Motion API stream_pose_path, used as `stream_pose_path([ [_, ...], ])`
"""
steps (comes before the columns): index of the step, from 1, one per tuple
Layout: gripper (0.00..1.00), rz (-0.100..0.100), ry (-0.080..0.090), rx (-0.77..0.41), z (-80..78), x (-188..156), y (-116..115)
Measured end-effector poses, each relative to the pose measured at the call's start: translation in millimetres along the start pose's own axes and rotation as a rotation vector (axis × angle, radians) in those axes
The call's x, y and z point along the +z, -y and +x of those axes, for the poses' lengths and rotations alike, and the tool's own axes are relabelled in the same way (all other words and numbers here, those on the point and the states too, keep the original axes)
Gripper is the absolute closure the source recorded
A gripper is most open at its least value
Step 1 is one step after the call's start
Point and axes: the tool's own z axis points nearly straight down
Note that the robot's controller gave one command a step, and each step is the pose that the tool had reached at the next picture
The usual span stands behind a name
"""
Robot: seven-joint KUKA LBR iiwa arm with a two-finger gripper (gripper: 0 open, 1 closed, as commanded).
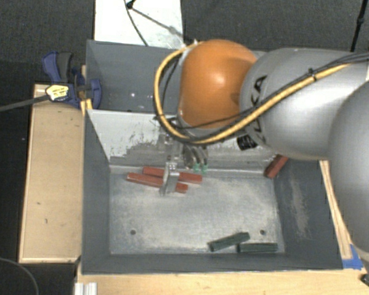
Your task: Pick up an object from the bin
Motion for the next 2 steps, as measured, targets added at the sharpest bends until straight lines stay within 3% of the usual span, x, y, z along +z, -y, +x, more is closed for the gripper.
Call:
stream_pose_path([
  [1,0.0,0.002,-0.007,-0.088,-9.6,120,10],
  [2,0.0,0.002,-0.003,-0.127,-13.4,142,53],
])
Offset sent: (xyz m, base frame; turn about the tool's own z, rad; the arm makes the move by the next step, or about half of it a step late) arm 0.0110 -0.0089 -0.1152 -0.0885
